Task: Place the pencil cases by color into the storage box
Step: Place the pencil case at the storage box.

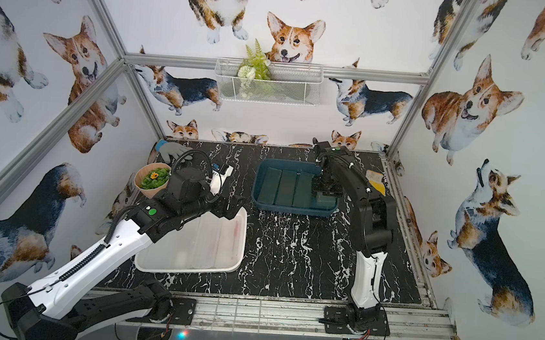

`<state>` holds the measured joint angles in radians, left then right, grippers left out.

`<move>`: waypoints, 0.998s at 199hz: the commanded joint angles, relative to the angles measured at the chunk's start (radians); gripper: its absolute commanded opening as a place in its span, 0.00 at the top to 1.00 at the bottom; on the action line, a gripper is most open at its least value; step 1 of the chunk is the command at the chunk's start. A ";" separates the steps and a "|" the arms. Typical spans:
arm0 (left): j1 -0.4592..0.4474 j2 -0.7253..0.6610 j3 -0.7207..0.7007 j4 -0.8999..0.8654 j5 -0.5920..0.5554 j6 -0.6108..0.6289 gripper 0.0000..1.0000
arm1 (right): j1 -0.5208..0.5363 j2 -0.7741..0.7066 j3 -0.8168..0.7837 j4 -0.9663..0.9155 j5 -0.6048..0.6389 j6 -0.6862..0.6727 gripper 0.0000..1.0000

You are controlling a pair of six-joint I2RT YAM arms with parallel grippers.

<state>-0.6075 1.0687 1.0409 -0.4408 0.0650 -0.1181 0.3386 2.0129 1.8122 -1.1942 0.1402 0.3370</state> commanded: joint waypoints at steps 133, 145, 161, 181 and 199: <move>0.026 0.060 0.080 -0.002 0.033 0.035 0.00 | -0.016 0.101 -0.048 0.241 0.054 0.014 0.51; 0.027 0.062 0.083 -0.003 0.032 0.035 0.00 | -0.016 0.109 -0.051 0.252 0.055 0.014 0.51; 0.026 0.062 0.086 -0.006 0.031 0.035 0.00 | -0.016 0.124 -0.048 0.259 0.067 0.009 0.50; 0.027 0.062 0.085 -0.008 0.031 0.034 0.00 | -0.016 0.144 -0.040 0.253 0.077 -0.007 0.49; 0.027 0.060 0.083 -0.008 0.029 0.034 0.00 | -0.016 0.158 -0.043 0.251 0.081 -0.013 0.49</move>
<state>-0.5835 1.1305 1.1198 -0.4534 0.0948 -0.0963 0.3233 2.1452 1.7699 -0.9287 0.1932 0.3347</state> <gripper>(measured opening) 0.998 0.696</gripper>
